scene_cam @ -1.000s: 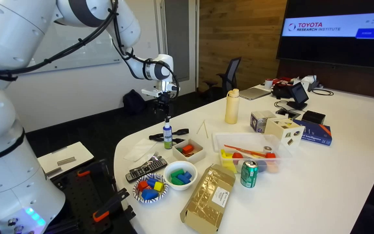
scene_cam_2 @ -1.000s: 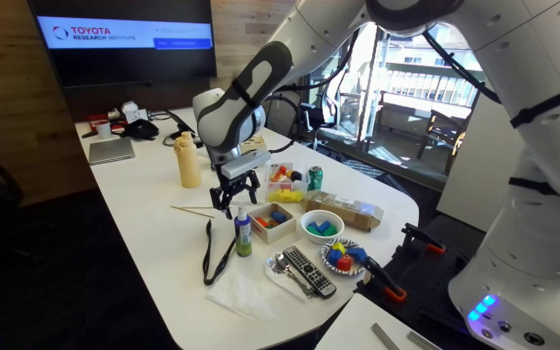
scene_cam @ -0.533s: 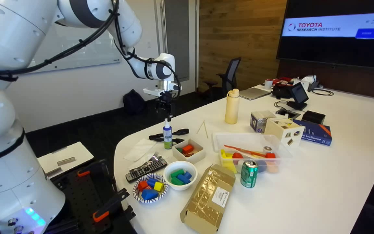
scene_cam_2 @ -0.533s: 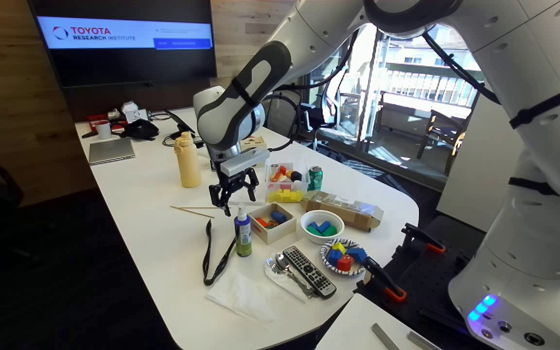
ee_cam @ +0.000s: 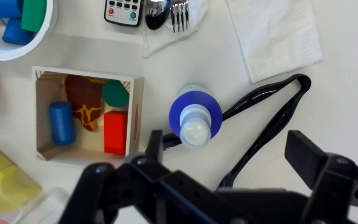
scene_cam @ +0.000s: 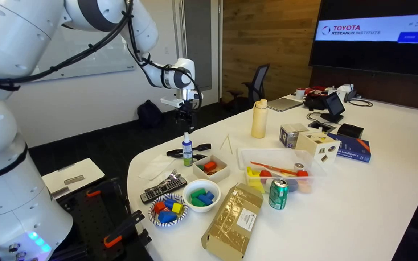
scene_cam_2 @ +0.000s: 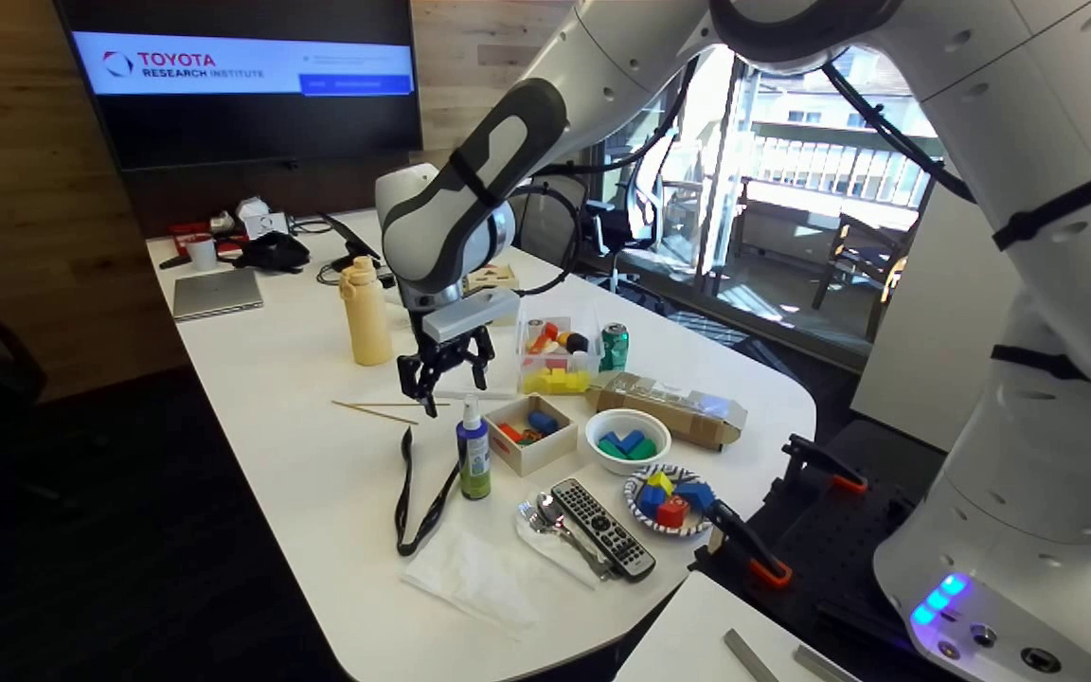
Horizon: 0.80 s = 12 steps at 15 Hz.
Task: Move the white and blue bottle to the right.
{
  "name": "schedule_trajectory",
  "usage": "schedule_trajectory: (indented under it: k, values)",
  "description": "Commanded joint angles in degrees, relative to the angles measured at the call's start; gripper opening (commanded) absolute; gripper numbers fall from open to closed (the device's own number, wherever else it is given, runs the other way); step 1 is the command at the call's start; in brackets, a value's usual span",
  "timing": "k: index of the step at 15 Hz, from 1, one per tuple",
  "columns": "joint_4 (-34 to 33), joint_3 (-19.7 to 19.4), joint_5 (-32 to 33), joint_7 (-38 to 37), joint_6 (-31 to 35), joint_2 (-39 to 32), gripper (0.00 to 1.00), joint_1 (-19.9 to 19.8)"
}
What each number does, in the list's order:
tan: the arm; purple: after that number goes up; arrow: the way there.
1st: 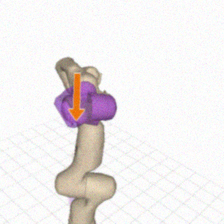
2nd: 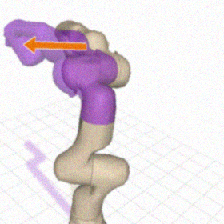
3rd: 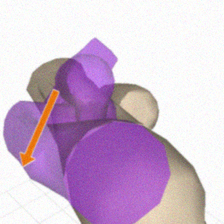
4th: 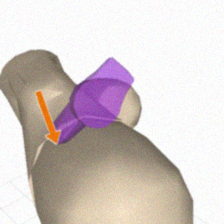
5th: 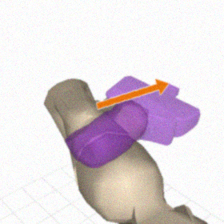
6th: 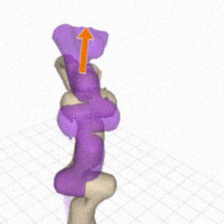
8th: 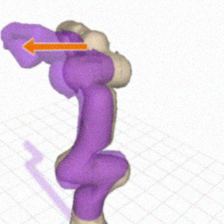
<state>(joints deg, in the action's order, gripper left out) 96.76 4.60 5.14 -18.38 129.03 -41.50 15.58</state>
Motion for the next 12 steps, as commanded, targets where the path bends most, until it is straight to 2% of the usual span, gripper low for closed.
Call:
schedule_trajectory:
  k: [1,12]
  values:
    - [1.22,-0.92,-1.51,-0.34,1.25,0.65,1.00,-0.42]
    - [1.79,-0.70,-5.04,0.26,1.26,-1.21,1.00,-1.54]
